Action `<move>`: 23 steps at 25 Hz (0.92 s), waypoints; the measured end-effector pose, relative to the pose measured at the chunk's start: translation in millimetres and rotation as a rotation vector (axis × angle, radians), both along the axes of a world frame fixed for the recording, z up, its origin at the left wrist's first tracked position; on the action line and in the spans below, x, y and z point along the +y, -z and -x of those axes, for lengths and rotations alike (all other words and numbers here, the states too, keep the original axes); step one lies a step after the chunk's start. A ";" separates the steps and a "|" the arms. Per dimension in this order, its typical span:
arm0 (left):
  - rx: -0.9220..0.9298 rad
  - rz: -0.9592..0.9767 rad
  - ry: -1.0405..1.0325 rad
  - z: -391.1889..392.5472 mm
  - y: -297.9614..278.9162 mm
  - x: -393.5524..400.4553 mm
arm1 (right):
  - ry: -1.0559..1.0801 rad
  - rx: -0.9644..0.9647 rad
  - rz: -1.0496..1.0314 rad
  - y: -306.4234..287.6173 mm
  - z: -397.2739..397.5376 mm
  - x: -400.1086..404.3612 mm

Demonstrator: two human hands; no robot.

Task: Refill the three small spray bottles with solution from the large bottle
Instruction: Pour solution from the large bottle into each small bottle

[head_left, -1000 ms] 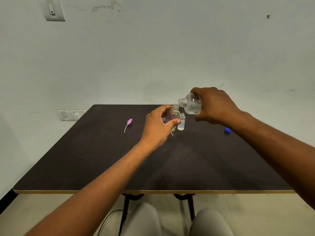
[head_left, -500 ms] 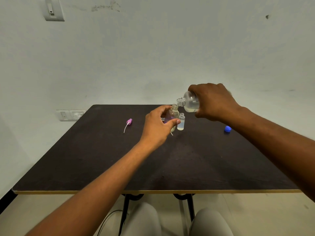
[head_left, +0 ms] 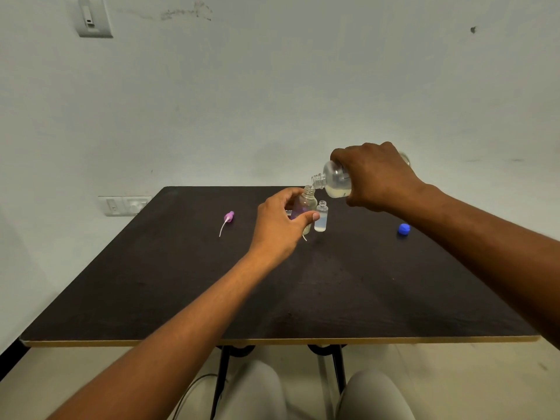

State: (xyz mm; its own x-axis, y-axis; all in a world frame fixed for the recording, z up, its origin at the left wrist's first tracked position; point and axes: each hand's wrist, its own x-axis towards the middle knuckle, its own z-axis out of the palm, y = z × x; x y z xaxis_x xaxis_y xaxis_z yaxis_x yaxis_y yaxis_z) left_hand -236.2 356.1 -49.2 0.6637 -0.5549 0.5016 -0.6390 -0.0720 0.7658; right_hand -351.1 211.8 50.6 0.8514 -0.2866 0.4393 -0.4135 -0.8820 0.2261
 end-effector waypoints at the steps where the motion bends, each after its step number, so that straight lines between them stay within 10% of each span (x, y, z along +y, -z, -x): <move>1: 0.000 0.001 0.000 0.1 -0.1 0.0 | 0.000 0.002 0.004 -0.1 -0.4 0.1; 23: 0.018 0.030 -0.018 -1.4 -0.5 -0.7 | -0.024 0.012 0.091 -7.0 -5.9 -2.1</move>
